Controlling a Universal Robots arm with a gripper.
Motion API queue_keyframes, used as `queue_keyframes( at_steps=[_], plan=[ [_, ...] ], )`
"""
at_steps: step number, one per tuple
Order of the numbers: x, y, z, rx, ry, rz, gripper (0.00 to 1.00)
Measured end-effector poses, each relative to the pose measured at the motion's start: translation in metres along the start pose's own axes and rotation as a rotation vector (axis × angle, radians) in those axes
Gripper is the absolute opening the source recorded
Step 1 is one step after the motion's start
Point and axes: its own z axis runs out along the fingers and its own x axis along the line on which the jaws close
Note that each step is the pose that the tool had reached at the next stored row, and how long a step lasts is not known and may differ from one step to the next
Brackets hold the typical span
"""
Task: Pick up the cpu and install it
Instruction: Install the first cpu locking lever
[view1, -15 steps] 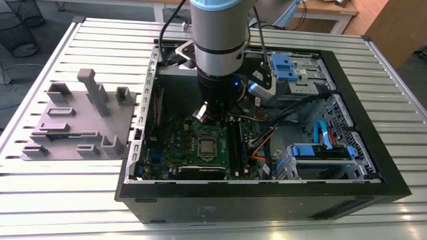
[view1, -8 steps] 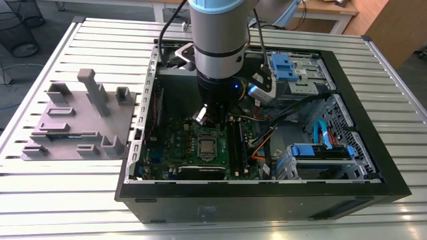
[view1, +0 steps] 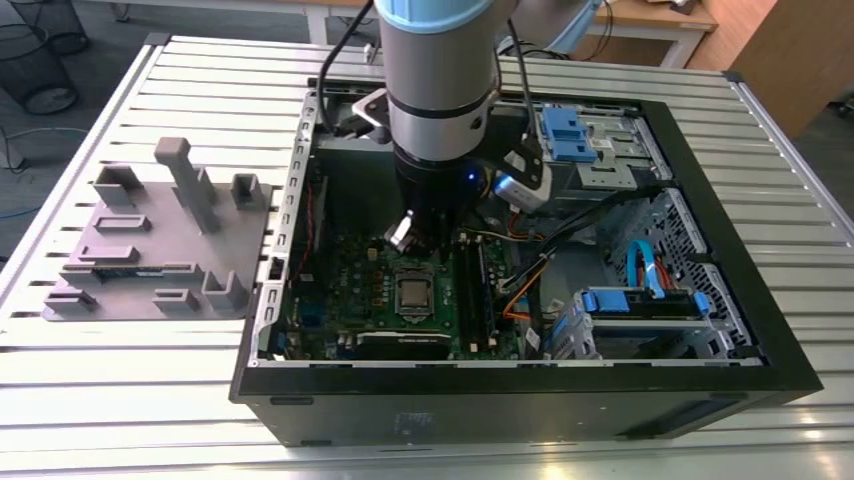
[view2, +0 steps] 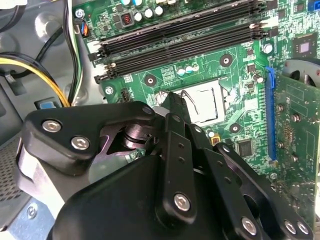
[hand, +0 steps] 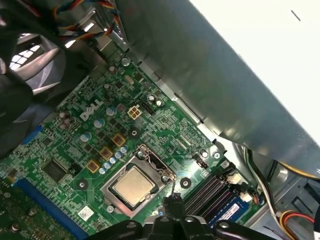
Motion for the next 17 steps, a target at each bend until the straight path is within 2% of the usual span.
queue_keyframes(
  at_steps=[9,17],
  plan=[
    [0.0009,0.0009,0.0106,0.0088,0.009,0.043,0.11],
    [0.0014,0.0008,0.0135,0.0126,0.013,0.061,0.11]
  ],
)
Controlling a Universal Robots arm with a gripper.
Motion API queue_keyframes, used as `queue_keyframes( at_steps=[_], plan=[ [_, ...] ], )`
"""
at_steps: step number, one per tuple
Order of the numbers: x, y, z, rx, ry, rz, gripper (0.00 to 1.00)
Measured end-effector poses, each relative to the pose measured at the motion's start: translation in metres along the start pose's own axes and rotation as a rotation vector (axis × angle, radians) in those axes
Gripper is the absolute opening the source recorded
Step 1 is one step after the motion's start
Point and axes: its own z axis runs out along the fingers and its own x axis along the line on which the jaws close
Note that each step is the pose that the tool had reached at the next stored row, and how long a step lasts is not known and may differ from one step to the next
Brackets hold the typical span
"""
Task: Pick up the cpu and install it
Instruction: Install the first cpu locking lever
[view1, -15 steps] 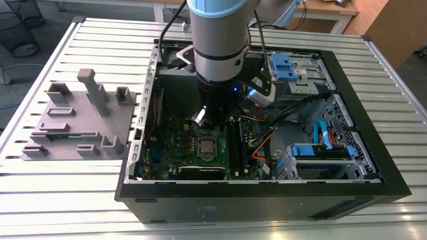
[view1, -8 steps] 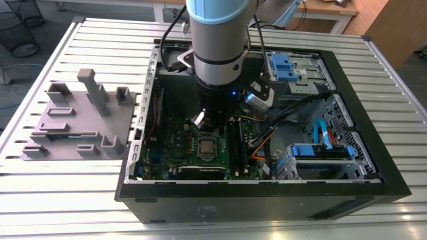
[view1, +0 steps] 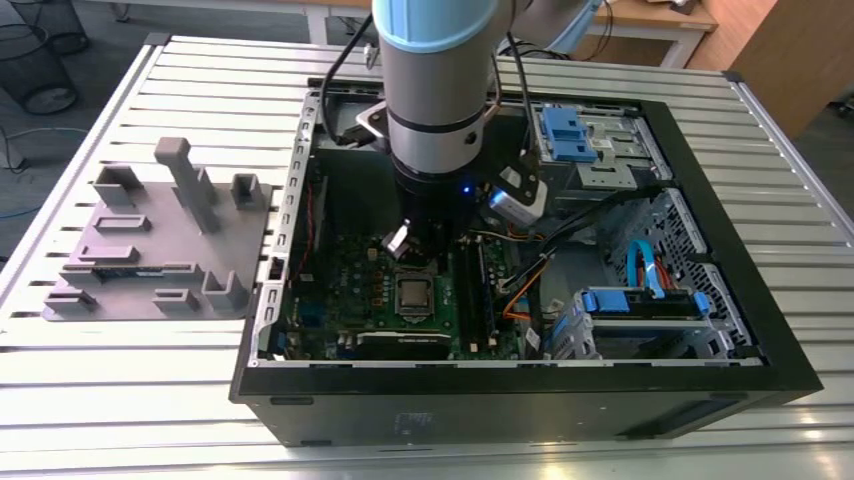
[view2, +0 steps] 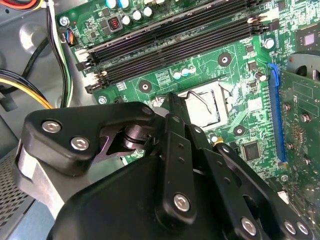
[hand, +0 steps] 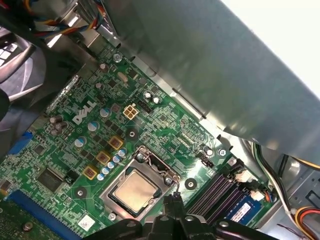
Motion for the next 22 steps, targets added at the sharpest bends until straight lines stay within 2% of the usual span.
queue_keyframes(
  at_steps=[4,12,22],
  plan=[
    [0.0002,-0.0002,0.001,0.0036,0.0036,0.01,0.11],
    [0.0004,0.0001,0.0023,0.0036,0.0034,0.014,0.11],
    [0.002,-0.0006,0.0081,0.0072,0.0087,0.062,0.11]
  ],
)
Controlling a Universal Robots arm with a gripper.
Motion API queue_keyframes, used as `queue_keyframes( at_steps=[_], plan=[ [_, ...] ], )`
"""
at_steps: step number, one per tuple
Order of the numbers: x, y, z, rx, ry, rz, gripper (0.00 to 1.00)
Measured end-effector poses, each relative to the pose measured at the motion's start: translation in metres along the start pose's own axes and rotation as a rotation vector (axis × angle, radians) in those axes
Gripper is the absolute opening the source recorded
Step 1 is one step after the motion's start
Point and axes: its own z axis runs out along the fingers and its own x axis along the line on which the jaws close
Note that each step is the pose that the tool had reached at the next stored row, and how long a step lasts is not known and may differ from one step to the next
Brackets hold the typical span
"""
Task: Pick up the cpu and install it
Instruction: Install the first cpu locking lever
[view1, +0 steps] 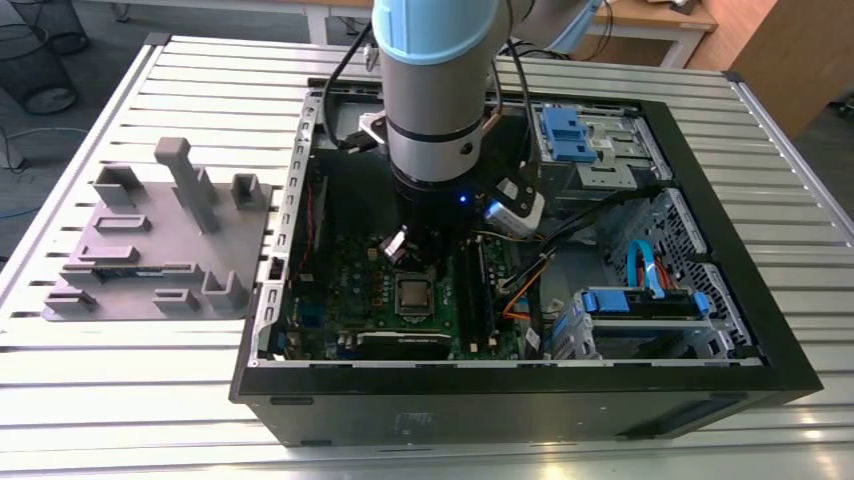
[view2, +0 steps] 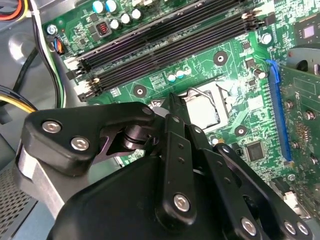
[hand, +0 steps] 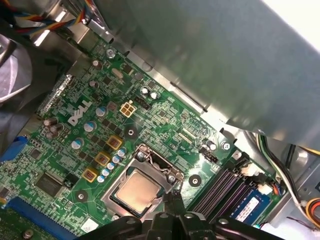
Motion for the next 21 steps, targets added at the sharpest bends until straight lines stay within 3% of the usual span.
queue_keyframes(
  at_steps=[11,21],
  plan=[
    [0.0052,-0.0066,0.003,0.003,0.0049,0.051,0.11],
    [0.0057,-0.0079,0.0055,0.0068,0.0111,0.117,0.11]
  ],
)
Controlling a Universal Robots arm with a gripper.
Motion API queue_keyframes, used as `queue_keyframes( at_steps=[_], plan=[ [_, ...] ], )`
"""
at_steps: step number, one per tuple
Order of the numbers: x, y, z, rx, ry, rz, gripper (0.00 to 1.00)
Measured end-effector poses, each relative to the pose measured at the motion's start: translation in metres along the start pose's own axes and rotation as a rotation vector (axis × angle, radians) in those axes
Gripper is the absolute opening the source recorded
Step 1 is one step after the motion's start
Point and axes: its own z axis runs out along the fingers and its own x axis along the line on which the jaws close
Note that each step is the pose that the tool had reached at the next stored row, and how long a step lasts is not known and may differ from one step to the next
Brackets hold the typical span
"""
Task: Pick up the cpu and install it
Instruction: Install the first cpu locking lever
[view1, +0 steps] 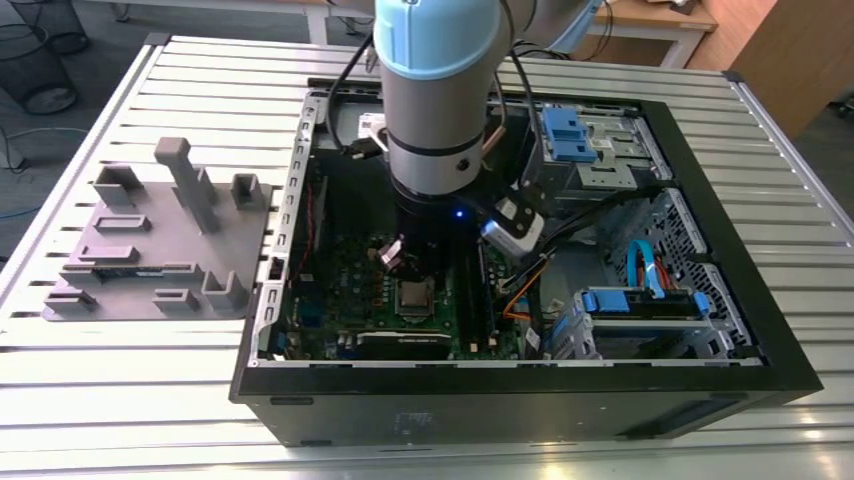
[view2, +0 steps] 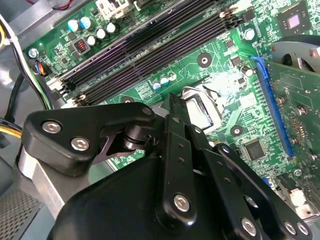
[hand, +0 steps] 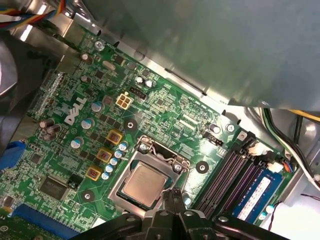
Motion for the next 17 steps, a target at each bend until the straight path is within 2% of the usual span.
queue_keyframes(
  at_steps=[17],
  plan=[
    [-0.0005,-0.0028,0.0084,0.0018,0.0029,0.029,0.11]
  ],
)
